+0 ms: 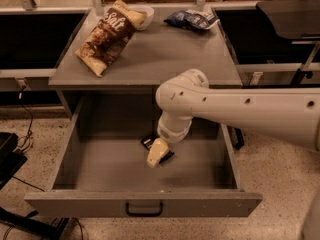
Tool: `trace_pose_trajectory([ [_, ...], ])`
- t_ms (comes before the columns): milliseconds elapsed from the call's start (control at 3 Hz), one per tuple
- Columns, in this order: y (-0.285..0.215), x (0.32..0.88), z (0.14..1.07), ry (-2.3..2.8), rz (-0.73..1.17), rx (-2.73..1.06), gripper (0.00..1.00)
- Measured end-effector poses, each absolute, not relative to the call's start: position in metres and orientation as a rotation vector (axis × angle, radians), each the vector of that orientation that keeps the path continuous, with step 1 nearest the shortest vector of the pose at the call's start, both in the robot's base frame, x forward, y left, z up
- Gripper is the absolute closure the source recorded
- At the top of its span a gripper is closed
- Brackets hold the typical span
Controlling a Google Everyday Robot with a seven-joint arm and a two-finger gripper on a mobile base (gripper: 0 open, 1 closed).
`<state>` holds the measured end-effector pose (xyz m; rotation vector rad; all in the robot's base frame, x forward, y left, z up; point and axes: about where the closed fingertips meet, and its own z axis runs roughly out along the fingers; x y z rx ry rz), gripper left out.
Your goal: Pick rxbar chocolate from top drawer and place on counter
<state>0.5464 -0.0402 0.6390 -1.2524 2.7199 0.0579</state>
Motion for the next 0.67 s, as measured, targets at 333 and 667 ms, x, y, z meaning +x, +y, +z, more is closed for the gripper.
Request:
trace_pose_trajectory([
  [333,-0.030,0.561,0.616,2.747,0.059,-1.222,0.00],
  [667,-0.020,0.570,0.604,2.763,0.072,-1.201,0.00],
])
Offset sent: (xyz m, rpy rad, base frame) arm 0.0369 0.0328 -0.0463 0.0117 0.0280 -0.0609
